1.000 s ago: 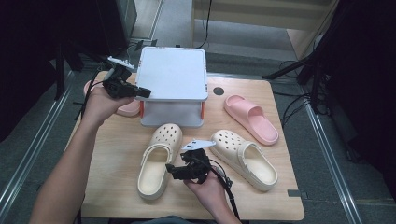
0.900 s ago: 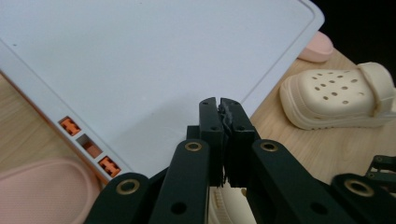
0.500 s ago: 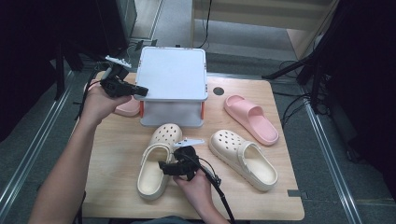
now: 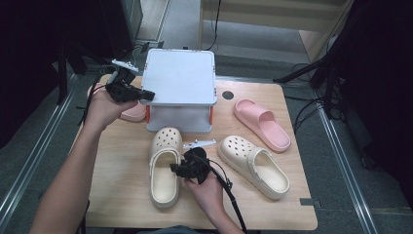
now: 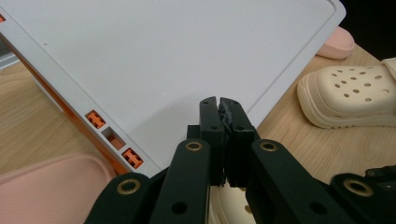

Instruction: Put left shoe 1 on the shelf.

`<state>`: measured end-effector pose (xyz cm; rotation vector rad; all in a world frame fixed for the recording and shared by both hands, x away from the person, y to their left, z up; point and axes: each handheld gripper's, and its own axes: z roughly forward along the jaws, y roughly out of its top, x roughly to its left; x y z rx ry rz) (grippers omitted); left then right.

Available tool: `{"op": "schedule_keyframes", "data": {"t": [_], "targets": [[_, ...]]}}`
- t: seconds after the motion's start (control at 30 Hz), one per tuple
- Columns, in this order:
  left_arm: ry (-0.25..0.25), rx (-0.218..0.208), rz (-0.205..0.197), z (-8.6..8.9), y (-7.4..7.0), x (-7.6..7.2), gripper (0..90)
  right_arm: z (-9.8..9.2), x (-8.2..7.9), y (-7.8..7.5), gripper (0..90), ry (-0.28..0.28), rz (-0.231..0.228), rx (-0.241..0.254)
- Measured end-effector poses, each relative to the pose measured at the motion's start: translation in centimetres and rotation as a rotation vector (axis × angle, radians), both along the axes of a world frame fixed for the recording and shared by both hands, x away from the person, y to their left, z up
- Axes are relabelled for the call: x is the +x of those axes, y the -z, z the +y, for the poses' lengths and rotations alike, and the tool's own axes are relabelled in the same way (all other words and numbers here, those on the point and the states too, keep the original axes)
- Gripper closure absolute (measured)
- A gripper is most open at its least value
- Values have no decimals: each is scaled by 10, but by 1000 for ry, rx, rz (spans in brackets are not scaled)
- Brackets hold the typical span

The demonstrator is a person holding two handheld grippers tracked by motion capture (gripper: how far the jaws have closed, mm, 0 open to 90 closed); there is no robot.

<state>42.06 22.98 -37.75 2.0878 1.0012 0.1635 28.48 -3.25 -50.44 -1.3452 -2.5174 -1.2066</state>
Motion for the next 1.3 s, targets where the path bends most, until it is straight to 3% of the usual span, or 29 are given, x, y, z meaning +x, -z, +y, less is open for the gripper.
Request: {"op": "schedule_keyframes", "data": {"t": [0.1, 0.27, 0.47, 0.73, 1.03, 1.3], "targets": [[-1, 0, -3, 0, 0, 0, 883, -3, 6, -4, 754, 2, -1, -9], [2, -2, -6, 0, 1, 0, 879, -5, 11, -8, 778, 13, -25, -31], [0, 0, -21, -3, 1, -1, 870, -7, 21, -18, 790, 12, -14, -18], [2, -12, -18, -3, 2, 0, 866, -6, 36, -38, 790, 31, -48, 16], [4, -13, -17, -2, 2, 0, 867, 3, 71, -50, 789, 110, -103, 14], [8, -14, -17, -1, 2, 0, 866, 13, 94, -39, 785, 196, -136, -25]]}}
